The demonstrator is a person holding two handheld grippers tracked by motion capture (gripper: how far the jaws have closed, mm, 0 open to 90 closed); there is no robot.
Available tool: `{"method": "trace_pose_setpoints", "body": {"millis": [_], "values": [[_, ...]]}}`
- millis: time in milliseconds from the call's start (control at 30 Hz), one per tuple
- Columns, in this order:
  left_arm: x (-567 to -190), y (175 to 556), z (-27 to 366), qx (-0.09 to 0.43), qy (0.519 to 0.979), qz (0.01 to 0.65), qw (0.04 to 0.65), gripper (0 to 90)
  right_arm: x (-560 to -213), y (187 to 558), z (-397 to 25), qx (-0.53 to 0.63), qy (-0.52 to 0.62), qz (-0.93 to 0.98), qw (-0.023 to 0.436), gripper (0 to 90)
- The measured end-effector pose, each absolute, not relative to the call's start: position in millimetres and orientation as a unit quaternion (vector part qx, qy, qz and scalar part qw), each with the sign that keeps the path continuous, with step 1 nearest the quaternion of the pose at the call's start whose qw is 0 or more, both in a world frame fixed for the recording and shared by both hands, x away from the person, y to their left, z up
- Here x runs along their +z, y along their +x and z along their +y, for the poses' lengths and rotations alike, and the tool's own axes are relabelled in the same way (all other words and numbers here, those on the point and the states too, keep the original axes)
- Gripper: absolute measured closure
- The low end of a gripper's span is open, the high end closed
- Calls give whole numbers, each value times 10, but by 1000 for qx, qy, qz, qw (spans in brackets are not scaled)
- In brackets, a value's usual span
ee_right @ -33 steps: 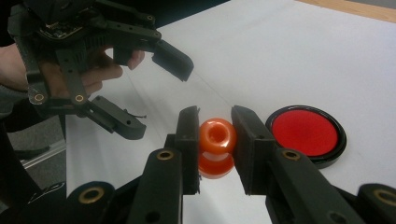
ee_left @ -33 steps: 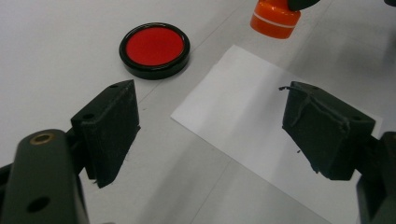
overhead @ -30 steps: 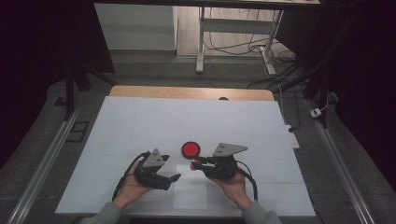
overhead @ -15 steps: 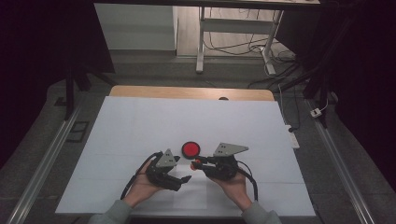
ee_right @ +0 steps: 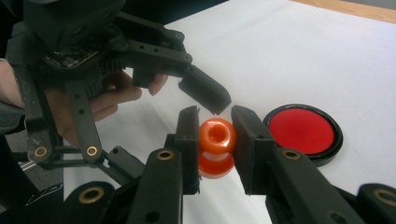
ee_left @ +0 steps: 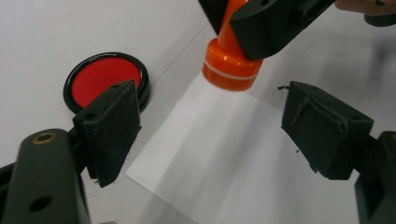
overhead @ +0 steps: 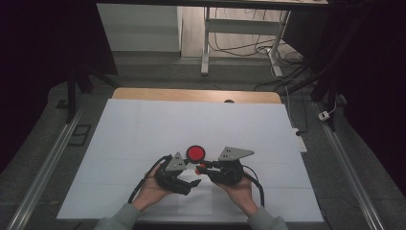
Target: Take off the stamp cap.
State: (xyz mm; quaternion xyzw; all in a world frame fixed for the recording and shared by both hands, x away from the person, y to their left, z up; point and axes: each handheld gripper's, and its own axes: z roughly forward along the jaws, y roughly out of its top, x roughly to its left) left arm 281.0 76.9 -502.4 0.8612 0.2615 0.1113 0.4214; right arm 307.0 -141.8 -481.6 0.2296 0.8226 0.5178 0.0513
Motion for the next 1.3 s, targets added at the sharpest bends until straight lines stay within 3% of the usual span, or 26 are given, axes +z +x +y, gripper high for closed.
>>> {"method": "trace_pose_setpoints", "body": {"millis": [633, 1033, 1300], "values": [[-5067, 2816, 632, 116, 866, 254, 414, 271, -4825, 3068, -1416, 514, 229, 825, 51, 722], [-5073, 2822, 614, 117, 868, 246, 415, 426, -4827, 3065, -1415, 512, 229, 826, 51, 722], [-5076, 2833, 616, 118, 866, 248, 418, 480, -4827, 3067, -1419, 513, 229, 825, 51, 722]]}}
